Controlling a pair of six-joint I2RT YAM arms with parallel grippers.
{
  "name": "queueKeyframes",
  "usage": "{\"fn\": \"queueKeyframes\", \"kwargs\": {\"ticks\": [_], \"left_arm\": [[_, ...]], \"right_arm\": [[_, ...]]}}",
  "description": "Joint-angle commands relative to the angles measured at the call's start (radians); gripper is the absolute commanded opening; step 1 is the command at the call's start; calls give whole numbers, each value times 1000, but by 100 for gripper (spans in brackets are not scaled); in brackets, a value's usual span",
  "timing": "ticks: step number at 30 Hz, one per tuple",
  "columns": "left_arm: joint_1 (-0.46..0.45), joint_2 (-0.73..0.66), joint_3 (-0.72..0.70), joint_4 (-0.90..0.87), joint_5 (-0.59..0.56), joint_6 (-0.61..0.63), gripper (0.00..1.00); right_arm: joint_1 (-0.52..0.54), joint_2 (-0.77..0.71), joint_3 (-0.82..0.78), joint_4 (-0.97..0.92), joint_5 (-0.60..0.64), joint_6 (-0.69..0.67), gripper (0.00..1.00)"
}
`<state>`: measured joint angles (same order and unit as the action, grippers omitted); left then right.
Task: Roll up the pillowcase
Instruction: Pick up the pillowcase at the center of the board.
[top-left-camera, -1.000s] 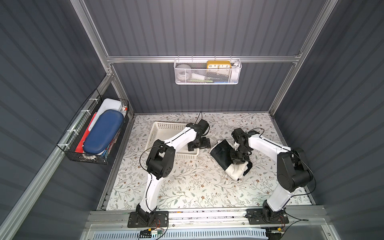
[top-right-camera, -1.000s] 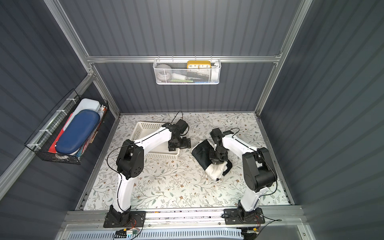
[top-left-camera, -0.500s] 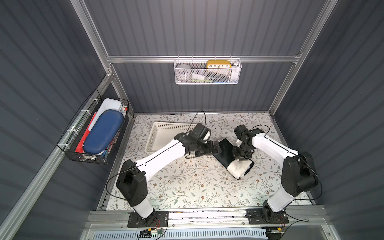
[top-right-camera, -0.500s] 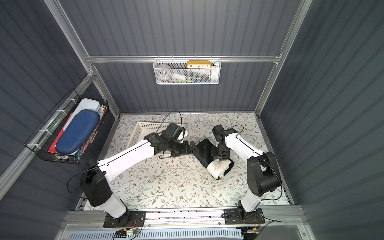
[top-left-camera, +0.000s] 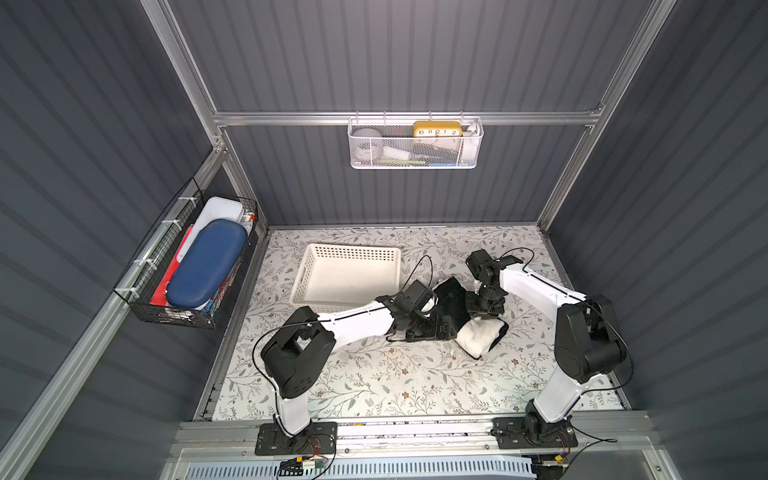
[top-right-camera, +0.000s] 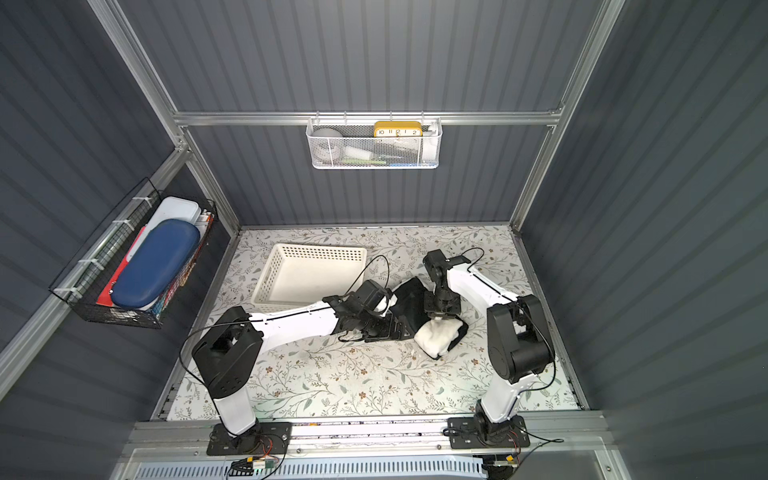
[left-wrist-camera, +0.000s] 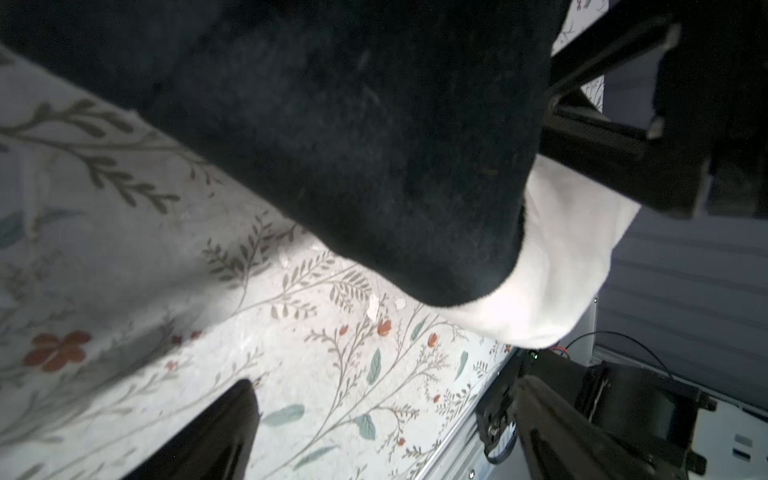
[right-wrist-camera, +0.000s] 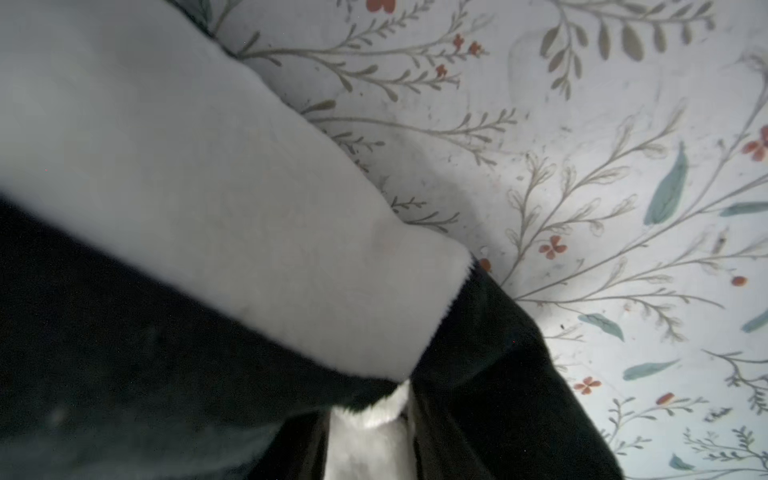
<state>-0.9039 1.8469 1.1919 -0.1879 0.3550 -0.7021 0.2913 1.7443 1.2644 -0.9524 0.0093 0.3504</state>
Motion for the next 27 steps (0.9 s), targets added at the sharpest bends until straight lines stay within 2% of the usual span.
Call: {"fn": "queueKeyframes", "kwargs": {"ticks": [1,4,6,7,11,14,15,19,21,25,27], "left_arm": [[19,-3,-23,204,4,9,99],[55,-7,-104,358,19,-69,99],[54,31,-87,363,-12,-83,99],[56,61,-76,398,7,-92,99],[54,187,45,387,-29,-119,99],[54,176,4,490,6,-206,99],[54,177,12,507,-20,-203,99],[40,218,27,553,-10,-247,99],[41,183,-18,601,-17,-292,99],[20,42,-168,710,-134,-336,99],[19,92,-131,712,-59,-359,100]], "right_arm": [[-45,35,21,-14,13,7,38],[-64,50,29,-15,-24,6,38],[-66,59,33,-15,-39,4,38],[-67,64,33,-10,-45,6,38],[-70,84,41,-14,-51,1,38],[-72,83,26,-9,-52,2,37],[-74,84,23,-7,-56,2,37],[-76,89,17,-2,-74,4,35],[-77,91,18,-4,-75,2,34],[-86,83,10,4,-80,4,34],[-86,90,13,7,-90,7,34]]}}
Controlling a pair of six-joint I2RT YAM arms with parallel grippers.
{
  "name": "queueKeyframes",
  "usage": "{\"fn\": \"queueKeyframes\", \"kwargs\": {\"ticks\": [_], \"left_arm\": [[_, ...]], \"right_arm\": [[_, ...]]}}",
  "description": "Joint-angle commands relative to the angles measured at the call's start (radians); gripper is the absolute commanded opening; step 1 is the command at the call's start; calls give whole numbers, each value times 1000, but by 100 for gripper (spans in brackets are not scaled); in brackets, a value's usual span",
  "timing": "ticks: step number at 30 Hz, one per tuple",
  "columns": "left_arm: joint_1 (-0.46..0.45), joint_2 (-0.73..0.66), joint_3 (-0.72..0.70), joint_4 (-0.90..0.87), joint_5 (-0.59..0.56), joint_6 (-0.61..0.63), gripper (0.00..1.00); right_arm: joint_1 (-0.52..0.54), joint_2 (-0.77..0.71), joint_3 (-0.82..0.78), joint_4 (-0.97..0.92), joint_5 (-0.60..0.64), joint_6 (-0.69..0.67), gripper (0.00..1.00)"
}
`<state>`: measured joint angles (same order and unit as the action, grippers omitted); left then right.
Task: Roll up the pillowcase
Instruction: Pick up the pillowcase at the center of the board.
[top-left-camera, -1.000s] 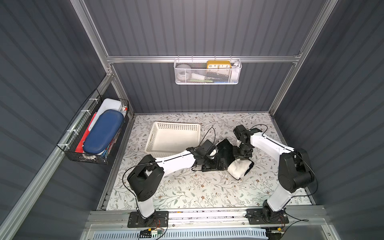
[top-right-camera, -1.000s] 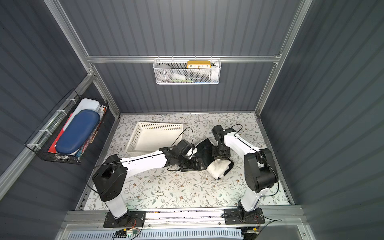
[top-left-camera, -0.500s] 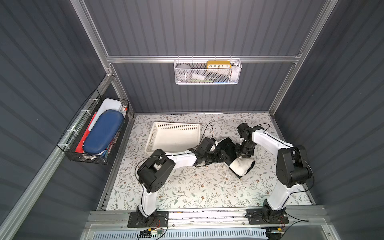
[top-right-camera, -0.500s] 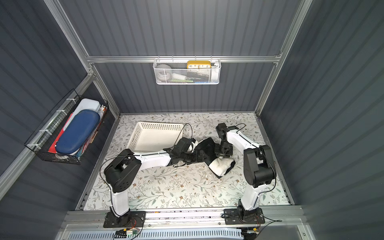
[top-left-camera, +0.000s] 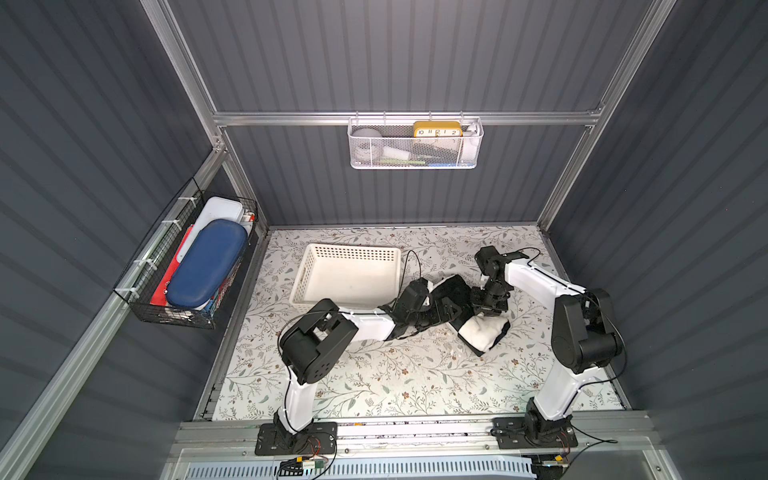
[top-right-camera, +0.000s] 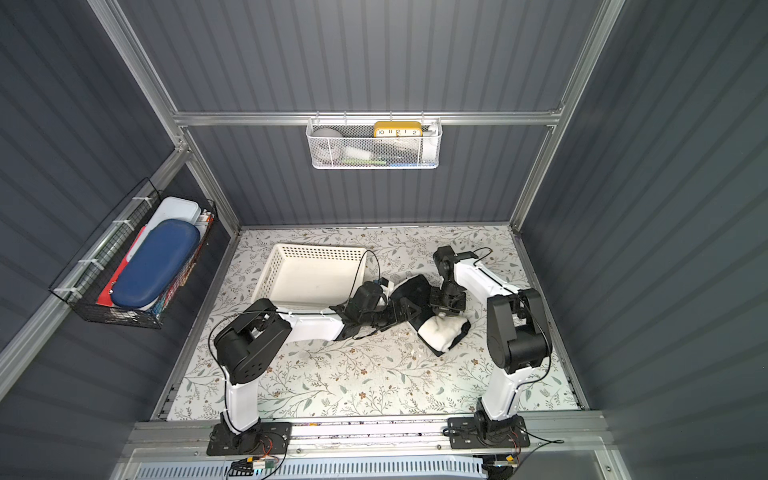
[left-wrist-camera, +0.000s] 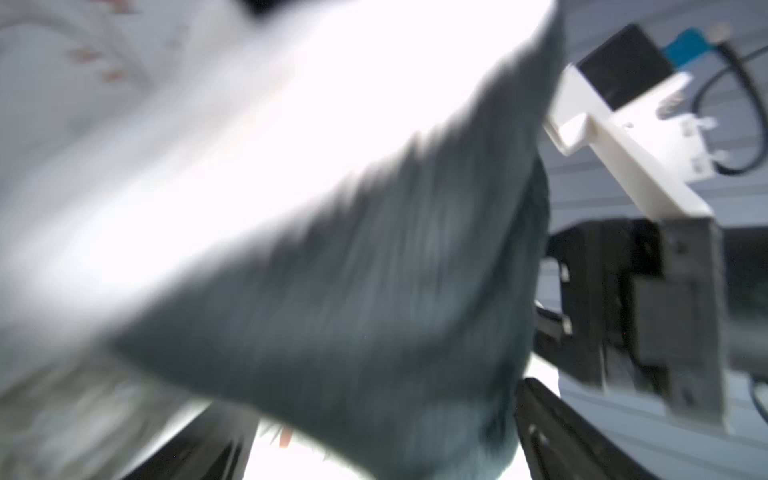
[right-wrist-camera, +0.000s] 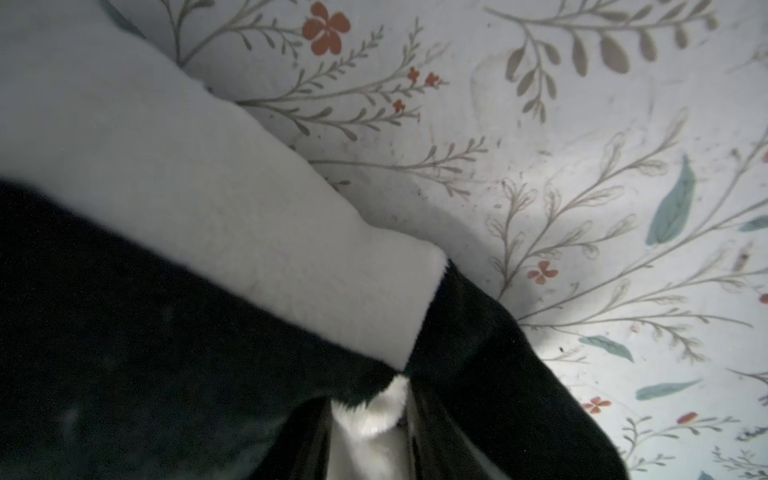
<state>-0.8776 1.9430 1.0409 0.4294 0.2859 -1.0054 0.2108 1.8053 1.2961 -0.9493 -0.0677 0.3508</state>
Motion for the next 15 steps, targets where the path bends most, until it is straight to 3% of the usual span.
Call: {"fn": "queueKeyframes", "kwargs": {"ticks": [1,3,7,12,15], "left_arm": [[-7,45,76,91,41,-38,99],[-11,106,145,61,40,-1,99],[-12,166,125,239,80,-73,99],[-12,286,267,188,142,-50,99],[-12,316,355,18,157,-28,96]], "right_arm": [[-5,35,-15,5,-19,8,34],[-5,37,-13,4,-26,7,33],[-5,14,-28,7,-26,8,33],[-5,6,-25,1,-25,8,33],[-5,2,-25,2,-24,8,33]]}}
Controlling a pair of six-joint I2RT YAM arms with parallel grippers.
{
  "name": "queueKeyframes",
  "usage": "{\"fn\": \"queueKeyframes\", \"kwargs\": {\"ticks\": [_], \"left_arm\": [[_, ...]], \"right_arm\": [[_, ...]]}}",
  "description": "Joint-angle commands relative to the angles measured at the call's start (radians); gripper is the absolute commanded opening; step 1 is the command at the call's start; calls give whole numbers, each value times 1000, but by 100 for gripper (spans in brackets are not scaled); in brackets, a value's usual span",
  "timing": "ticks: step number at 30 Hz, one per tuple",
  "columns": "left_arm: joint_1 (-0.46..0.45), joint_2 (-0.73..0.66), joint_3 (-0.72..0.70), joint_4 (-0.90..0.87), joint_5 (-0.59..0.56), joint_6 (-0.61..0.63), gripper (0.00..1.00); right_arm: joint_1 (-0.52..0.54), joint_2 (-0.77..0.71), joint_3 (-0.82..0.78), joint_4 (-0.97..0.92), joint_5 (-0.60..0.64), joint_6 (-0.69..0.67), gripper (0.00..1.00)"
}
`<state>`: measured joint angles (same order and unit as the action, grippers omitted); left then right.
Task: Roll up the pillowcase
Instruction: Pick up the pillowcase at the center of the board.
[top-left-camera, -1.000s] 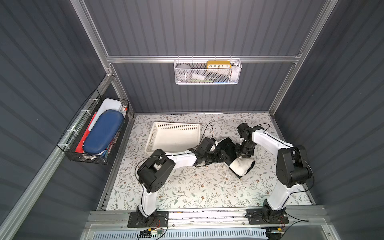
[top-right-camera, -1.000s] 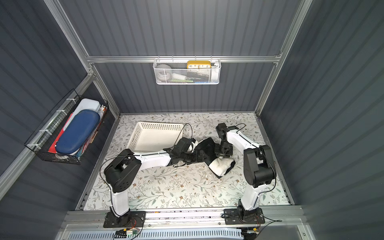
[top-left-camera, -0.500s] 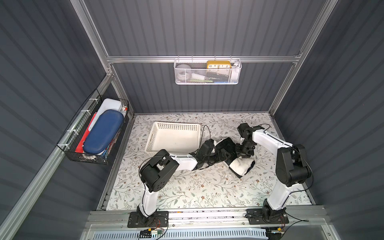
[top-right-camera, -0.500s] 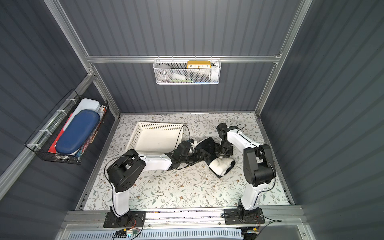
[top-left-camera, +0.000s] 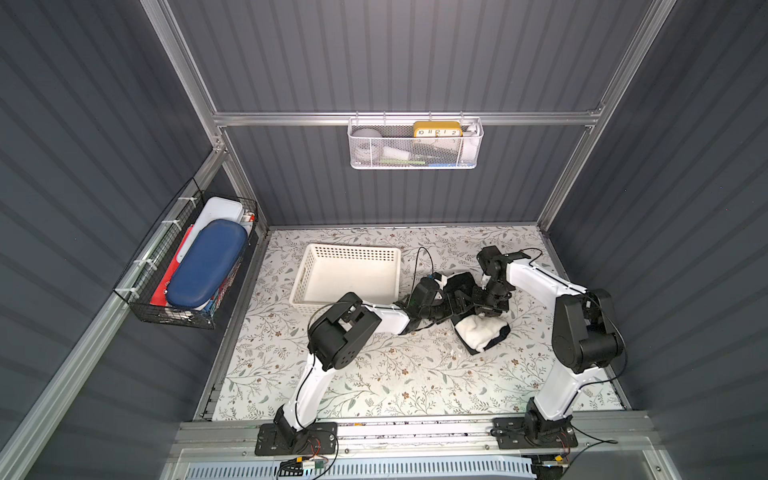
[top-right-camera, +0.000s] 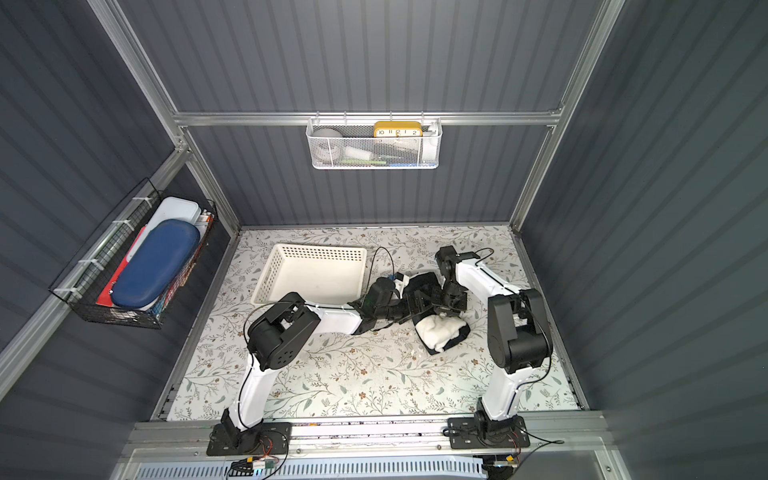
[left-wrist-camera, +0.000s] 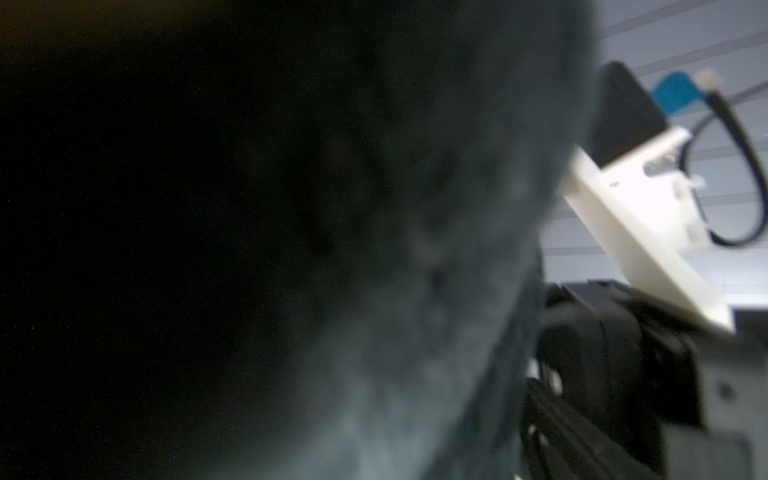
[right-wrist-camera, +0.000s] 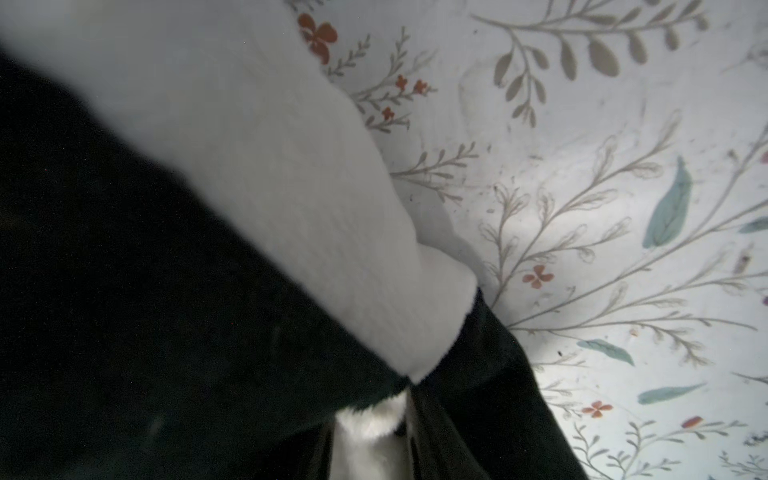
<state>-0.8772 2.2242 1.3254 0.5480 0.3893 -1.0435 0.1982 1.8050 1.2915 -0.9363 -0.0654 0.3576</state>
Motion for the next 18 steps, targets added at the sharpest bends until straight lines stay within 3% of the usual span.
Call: {"fn": "queueKeyframes", "kwargs": {"ticks": [1,4,5,7,8,14,18], "left_arm": [[-13,36,73,-122,51,10,92],[-9,42,70,-153,75,11,57],[-6,47,84,-195,79,27,36],[-5,64,134,-268,78,74,7],[-4,74,172,-337,66,108,0],[0,19,249,-443,30,262,0],[3,-8,376,-620,-50,424,0]], "right_arm": [[7,1,-21,-10,-23,1,33],[7,-2,-25,-9,-25,3,33],[7,-6,-26,-8,-22,3,33],[7,-12,-30,-9,-19,3,33],[7,-15,-31,-7,-19,3,33],[6,-45,-17,-19,-18,6,33],[4,-107,-14,-31,0,14,37]]}}
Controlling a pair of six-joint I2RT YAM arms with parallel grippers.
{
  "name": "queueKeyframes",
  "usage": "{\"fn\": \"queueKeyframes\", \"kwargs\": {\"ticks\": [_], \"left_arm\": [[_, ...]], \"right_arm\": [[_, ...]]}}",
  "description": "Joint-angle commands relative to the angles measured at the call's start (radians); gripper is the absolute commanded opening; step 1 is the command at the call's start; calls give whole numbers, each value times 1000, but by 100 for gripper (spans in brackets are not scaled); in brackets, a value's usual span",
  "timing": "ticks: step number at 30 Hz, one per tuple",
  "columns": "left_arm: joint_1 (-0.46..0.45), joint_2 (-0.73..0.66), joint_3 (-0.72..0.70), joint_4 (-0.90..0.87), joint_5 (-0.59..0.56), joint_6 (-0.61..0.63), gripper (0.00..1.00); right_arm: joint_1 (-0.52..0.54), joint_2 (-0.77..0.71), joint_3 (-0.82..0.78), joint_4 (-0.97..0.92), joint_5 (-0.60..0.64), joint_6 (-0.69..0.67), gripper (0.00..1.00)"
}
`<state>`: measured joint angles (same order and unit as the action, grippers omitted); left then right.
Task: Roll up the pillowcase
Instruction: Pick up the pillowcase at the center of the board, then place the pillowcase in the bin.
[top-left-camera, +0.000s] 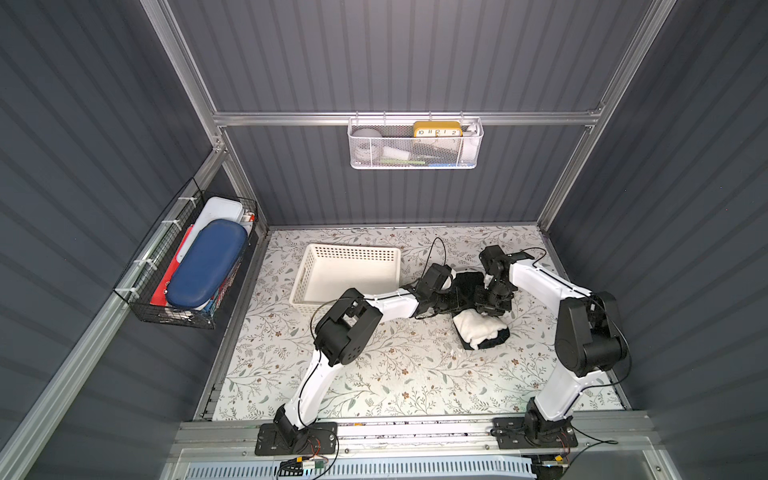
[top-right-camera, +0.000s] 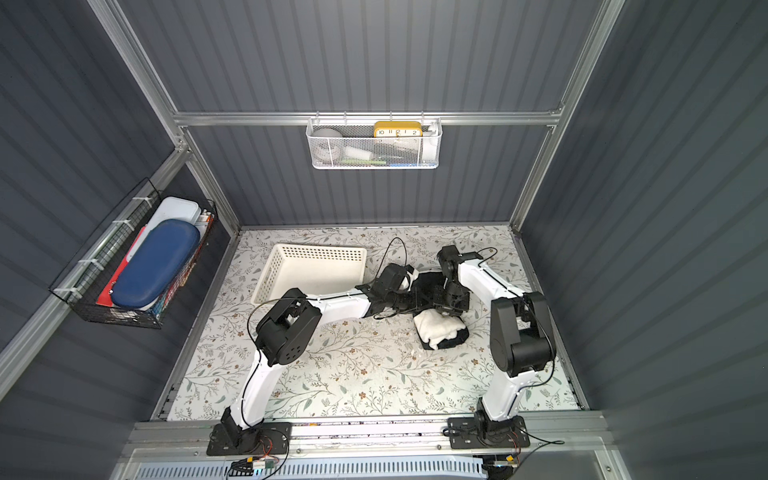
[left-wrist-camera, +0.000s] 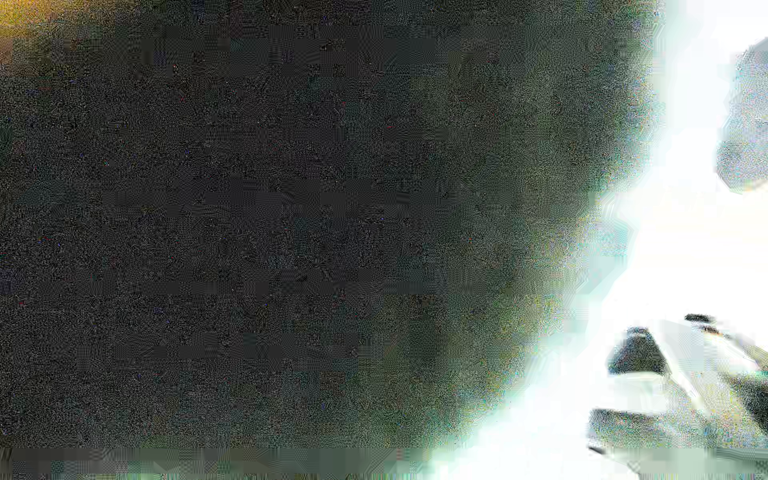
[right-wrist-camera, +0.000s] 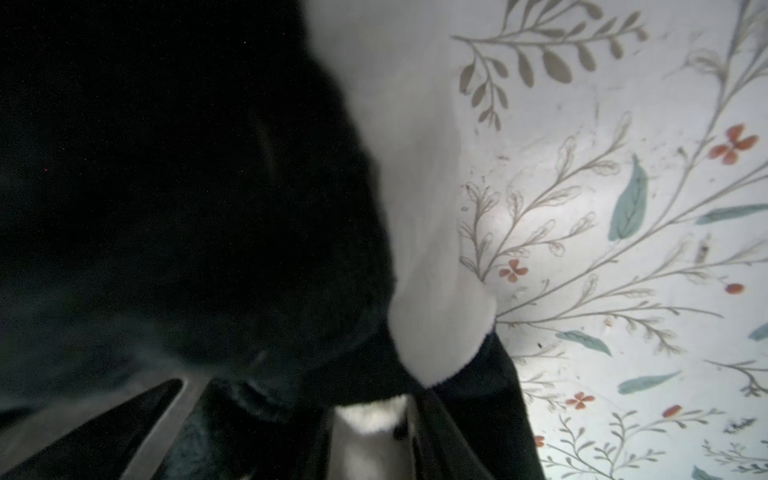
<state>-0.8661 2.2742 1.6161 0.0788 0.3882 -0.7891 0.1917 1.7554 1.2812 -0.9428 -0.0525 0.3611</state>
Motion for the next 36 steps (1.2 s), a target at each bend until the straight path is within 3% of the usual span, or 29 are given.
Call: {"fn": "queueKeyframes", "kwargs": {"ticks": [1,7,22,25,31,36], "left_arm": [[-8,-60,108,-179,-56,193,0],[2,-103,174,-290,-78,278,0],[53,-291,165,-384,-116,301,0],[84,-315,198,-391,-73,308,0],[129,-303,382,-542,-115,358,0],[228,-397,310,-632,-161,421,0]], "right_arm": [[9,-74,-4,-25,-8,14,38],[-16,-184,-25,-11,58,43,46],[-133,-293,-40,2,81,38,47],[-147,-298,-50,10,75,38,46],[-152,-295,-49,17,59,42,46],[-152,-290,-57,28,36,38,46]]}}
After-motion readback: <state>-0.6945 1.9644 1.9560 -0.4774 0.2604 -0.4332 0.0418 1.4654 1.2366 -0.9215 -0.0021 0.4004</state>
